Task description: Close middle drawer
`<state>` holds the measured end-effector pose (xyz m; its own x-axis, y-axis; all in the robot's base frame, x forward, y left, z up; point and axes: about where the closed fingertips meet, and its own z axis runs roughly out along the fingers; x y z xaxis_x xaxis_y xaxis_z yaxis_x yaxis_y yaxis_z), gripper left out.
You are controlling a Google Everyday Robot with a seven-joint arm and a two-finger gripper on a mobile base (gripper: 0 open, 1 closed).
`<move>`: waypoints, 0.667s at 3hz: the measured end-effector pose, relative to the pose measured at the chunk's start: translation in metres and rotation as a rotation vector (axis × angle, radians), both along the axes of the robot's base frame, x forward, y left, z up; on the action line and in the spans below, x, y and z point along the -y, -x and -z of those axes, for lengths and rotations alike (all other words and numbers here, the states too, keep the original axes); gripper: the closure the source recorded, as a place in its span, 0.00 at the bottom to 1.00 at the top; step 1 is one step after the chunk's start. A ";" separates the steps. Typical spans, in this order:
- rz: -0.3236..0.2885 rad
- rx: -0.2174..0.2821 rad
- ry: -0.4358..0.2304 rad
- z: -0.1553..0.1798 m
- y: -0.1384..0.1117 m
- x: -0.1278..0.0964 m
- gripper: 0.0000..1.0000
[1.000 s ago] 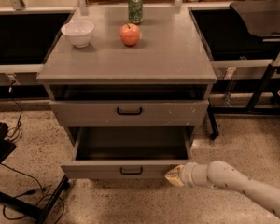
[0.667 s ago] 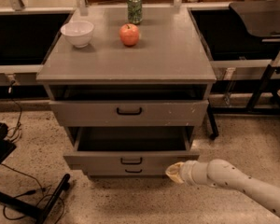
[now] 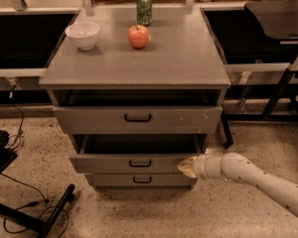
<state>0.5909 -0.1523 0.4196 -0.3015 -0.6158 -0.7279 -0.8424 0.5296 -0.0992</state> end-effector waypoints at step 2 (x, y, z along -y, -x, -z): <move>0.015 0.034 0.008 -0.016 -0.026 0.006 0.81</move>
Offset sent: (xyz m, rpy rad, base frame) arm 0.0275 -0.0063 0.0157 -0.0081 -0.0344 -0.0151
